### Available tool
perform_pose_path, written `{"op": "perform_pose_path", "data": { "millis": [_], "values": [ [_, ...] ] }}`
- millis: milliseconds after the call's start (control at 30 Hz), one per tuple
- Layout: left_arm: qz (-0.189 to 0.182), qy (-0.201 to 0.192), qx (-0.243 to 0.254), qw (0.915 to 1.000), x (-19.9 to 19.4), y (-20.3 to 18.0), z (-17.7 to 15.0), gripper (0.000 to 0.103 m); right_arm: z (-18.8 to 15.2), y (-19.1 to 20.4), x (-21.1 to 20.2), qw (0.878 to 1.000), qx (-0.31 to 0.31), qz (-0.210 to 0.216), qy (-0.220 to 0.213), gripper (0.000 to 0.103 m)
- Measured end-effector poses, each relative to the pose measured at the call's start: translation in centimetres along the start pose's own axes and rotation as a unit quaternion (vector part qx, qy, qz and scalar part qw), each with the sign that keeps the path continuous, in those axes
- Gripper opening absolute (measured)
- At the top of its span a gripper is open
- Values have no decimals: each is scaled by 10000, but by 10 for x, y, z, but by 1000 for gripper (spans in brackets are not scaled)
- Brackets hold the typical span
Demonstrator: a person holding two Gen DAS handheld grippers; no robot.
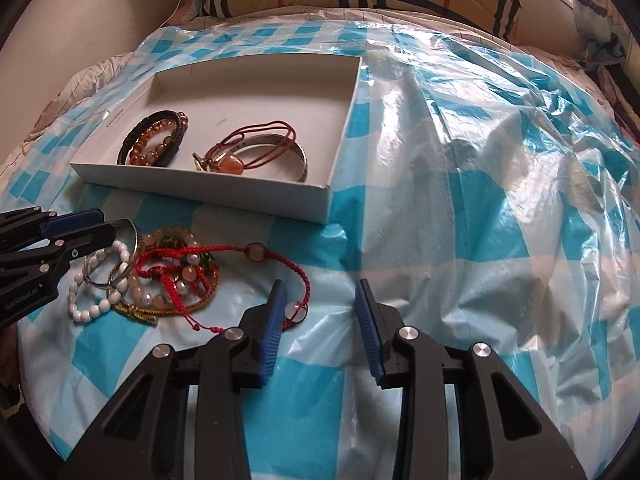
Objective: Organize jewelry
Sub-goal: 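Move the right tool to the red cord bracelet and grasp it, then grasp the silver bangle with the left tool while the right tool lifts the red cord bracelet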
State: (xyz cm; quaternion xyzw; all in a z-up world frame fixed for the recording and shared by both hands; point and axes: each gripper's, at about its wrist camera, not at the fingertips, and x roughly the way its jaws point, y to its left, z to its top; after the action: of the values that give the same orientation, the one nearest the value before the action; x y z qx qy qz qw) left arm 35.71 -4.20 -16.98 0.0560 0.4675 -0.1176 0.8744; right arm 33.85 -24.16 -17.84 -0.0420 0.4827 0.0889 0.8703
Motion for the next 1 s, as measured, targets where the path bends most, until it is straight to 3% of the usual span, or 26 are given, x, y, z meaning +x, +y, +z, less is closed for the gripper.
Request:
{"op": "perform_pose_path", "data": {
  "millis": [167, 233, 300, 567, 733, 1000],
  "values": [
    [71, 39, 128, 9999, 7, -4, 1, 27, -2, 6, -1, 9998, -186, 6, -75, 33],
    [96, 39, 260, 9996, 6, -8, -1, 10, -2, 13, 1, 9996, -275, 16, -98, 22],
    [32, 61, 270, 9996, 2, -9, -4, 4, -4, 21, 0, 9992, -383, 66, -121, 11],
    [-485, -75, -605, 9970, -44, 23, -29, 2, -23, 3, -31, 9928, 423, 1109, -175, 11],
    [-285, -16, -678, 9973, -56, 35, -45, 3, -34, -3, -46, 9880, 695, 1361, -224, 11],
    [-338, -93, -773, 9964, -68, 34, -52, 3, -42, -7, -56, 9831, 947, 1545, -255, 11]
  ]
}}
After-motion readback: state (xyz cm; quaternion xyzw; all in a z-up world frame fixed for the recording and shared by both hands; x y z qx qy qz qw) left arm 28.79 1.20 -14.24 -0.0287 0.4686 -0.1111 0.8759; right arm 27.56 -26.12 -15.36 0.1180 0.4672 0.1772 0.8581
